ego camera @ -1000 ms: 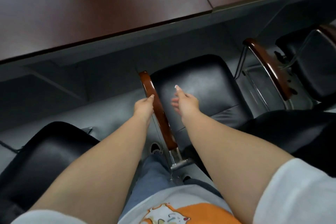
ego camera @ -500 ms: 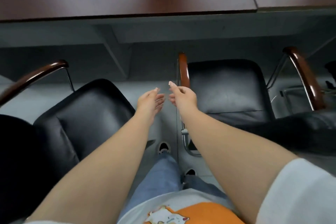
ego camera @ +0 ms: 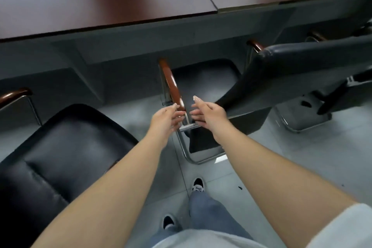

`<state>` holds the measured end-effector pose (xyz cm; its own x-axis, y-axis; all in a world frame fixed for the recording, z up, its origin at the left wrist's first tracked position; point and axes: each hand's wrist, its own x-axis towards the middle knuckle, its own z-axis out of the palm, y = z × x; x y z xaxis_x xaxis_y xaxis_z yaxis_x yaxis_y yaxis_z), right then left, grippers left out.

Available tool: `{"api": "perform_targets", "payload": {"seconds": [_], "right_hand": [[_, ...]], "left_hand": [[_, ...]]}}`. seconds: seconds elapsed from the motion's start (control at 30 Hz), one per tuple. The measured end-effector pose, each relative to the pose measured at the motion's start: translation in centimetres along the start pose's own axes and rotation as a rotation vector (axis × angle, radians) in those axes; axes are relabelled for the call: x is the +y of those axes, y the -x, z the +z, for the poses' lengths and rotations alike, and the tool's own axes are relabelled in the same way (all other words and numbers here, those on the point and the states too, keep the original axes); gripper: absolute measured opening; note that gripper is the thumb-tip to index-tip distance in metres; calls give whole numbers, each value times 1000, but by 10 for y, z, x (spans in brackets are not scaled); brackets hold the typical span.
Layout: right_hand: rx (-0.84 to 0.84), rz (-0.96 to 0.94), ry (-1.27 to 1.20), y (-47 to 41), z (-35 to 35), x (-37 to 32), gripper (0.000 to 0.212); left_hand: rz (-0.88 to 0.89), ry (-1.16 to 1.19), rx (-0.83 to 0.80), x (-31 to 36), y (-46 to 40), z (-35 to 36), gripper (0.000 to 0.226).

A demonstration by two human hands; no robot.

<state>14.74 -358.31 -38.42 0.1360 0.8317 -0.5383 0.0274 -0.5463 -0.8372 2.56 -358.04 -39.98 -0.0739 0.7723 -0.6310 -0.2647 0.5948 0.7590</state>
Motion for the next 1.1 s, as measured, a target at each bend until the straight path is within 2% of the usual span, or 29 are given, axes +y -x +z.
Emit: {"api": "perform_targets", "payload": {"seconds": [0.13, 0.33, 0.53, 0.63, 0.77, 0.87, 0.93, 1.03, 1.1], "right_hand": [[97, -6, -75, 31, -16, 6, 21], [215, -173, -167, 69, -71, -11, 18], [180, -415, -179, 94, -147, -44, 19], [137, -532, -150, 94, -195, -61, 20], [31, -618, -20, 83, -261, -80, 16], [-1, -681, 155, 70, -310, -95, 11], [8, -738, 281, 65, -329, -105, 11], [-11, -801, 532, 49, -352, -121, 31], [-16, -772, 739, 31, -365, -133, 50]], "left_hand": [[57, -36, -91, -5, 30, 7, 15], [245, -183, -268, 12, 83, 38, 14], [503, -281, -452, 40, 134, 94, 15], [637, -404, -493, 49, 154, 133, 20], [766, -566, -374, 51, 170, 186, 24], [869, -643, -203, 53, 172, 220, 11], [942, -722, -80, 57, 173, 232, 12], [955, -849, 37, 60, 165, 235, 19], [915, -980, 141, 63, 155, 234, 22]]}}
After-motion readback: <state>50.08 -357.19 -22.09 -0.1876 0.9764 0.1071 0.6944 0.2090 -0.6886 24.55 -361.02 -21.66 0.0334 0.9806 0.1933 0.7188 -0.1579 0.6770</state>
